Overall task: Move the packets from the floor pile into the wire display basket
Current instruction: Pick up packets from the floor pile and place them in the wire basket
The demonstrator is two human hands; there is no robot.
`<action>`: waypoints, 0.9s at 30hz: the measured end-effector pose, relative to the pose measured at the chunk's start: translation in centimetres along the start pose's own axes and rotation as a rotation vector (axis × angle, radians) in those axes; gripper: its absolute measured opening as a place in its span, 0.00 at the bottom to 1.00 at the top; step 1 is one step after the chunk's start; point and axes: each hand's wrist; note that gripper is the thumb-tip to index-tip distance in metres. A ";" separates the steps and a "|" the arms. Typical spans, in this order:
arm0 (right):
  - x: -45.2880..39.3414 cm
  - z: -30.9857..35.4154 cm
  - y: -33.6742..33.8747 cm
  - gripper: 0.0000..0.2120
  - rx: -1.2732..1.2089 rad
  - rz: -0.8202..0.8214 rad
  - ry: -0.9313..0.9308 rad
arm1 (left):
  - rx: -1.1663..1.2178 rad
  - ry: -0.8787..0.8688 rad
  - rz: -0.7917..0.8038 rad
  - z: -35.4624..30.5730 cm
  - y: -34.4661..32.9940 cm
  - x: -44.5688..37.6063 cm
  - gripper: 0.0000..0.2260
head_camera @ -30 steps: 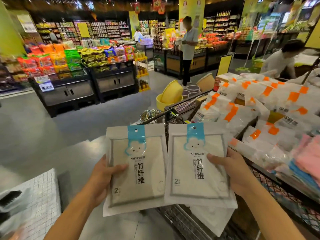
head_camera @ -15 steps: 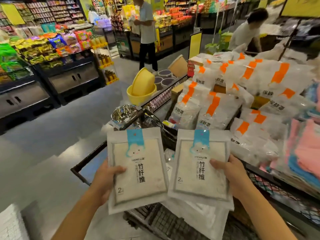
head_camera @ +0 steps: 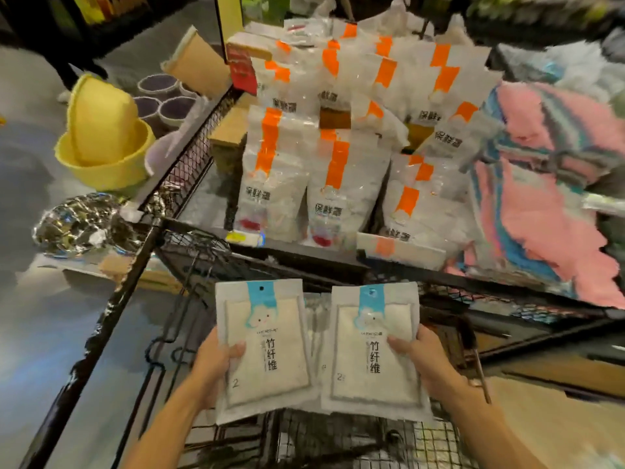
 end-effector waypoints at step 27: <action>-7.5 -7.9 -6.9 0.36 0.979 -0.354 0.166 | -1.149 -0.239 -0.119 8.5 -4.2 -13.0 0.21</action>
Point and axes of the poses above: each hand's wrist, its own x-axis away from the middle knuckle, its own y-axis out of the back of the hand, z = x × y, and after that the axes turned 9 degrees about -x, right-handed
